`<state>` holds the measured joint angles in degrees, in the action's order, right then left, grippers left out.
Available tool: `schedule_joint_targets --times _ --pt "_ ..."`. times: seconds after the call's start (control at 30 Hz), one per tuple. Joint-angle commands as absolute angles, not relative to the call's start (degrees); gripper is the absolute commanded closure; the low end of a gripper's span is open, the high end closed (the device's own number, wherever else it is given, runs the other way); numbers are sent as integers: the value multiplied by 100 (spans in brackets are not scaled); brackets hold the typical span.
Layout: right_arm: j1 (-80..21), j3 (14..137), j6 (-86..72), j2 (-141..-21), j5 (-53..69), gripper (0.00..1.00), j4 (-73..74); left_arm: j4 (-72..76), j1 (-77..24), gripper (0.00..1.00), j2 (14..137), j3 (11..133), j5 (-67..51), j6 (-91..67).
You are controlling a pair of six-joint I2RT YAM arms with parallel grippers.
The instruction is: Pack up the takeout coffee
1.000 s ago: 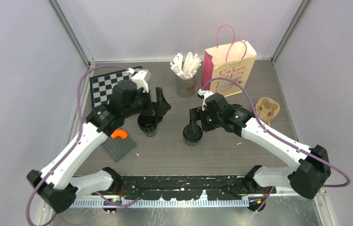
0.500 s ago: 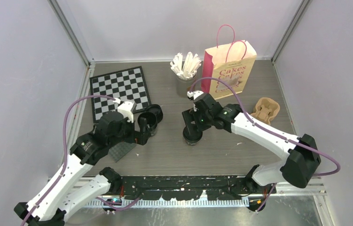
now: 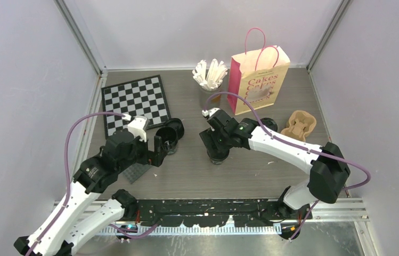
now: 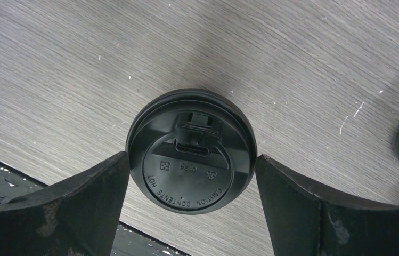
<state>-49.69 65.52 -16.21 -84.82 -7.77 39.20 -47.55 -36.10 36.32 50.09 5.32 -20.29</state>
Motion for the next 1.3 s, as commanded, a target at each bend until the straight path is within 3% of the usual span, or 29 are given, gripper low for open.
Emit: schedule_joint_targets --times 0.0,0.43,0.8,1.27 --pt "-5013 6767 -1620 -8498 -1012 10 3990 -4707 -3604 0 3594 5037 543 -1916" --pt "-5130 6442 -1806 -8689 -1138 22 3942 -4689 -3602 0 3489 5027 684 -1890" --pt "-5186 6064 -2008 -8874 -1041 22 3711 -4693 -3603 0 3492 5035 755 -1881" --pt "-4676 7188 -2121 -8083 -1250 21 4574 -4700 -3604 0 3442 5017 738 -1890"
